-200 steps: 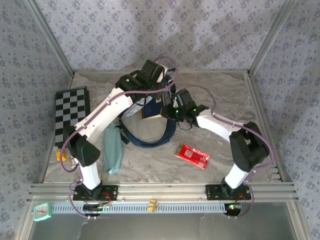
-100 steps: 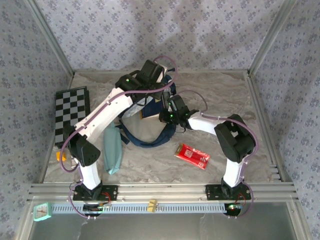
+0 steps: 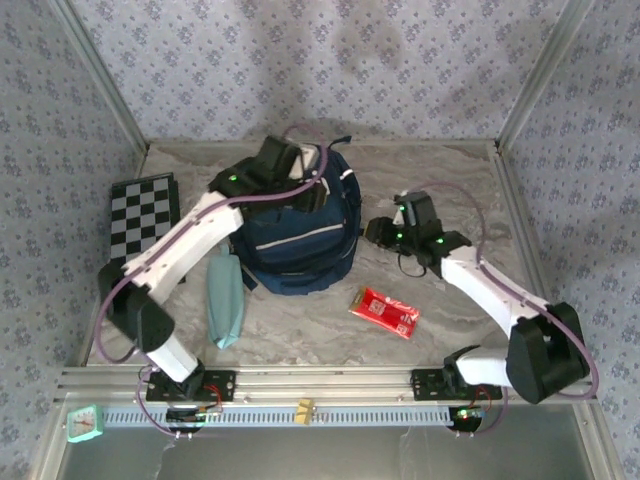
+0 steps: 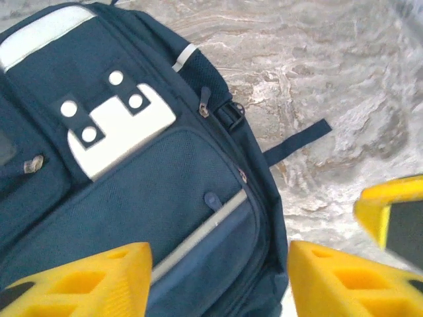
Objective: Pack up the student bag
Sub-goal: Close the student bag at the top-center of the table, then move the student bag to the top-center of the table.
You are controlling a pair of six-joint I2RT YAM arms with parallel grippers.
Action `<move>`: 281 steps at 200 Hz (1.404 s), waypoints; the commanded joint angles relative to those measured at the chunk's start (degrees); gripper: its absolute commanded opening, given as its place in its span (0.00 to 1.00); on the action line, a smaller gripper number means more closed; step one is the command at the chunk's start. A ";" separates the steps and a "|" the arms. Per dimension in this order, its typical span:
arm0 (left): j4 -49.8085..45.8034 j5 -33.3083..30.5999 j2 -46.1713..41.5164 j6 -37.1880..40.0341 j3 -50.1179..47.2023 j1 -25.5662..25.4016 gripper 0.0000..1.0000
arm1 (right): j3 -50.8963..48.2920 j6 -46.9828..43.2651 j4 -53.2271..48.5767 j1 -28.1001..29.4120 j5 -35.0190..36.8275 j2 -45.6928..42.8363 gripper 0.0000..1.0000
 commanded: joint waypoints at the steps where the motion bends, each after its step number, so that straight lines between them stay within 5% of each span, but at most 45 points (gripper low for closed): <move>1: 5.74 3.09 -7.25 -4.88 -6.22 5.25 0.61 | -3.14 2.90 -4.47 -2.87 -4.96 -0.90 0.49; 30: 4.69 3.85 -9.69 -11.48 -15.13 16.12 0.64 | -1.16 6.00 -0.65 -0.25 -9.56 4.95 0.69; 72: 11.20 10.52 -8.24 -17.79 -26.20 30.72 0.64 | 4.11 8.21 1.60 4.85 -9.74 15.36 0.74; 104: 16.64 14.47 -2.42 -17.84 -28.94 35.94 0.60 | 5.03 10.02 5.82 6.97 -8.64 20.21 0.72; 132: 20.55 16.80 4.65 -17.87 -27.65 36.00 0.55 | 4.82 10.58 8.92 6.62 -8.06 23.14 0.62; 168: 22.89 18.39 13.40 -17.98 -23.66 35.29 0.49 | 4.84 10.98 11.75 4.18 -6.84 24.60 0.30; 212: 22.96 17.77 18.85 -19.36 -19.33 31.26 0.37 | 6.50 10.15 12.81 -0.24 -5.83 26.55 0.05; 266: 23.55 16.78 21.78 -24.90 -14.50 19.66 0.27 | 11.69 4.34 6.71 -12.28 -6.51 27.36 0.00; 281: 25.23 16.35 21.65 -27.99 -15.54 15.94 0.27 | 13.40 2.56 3.35 -16.19 -6.32 26.97 0.08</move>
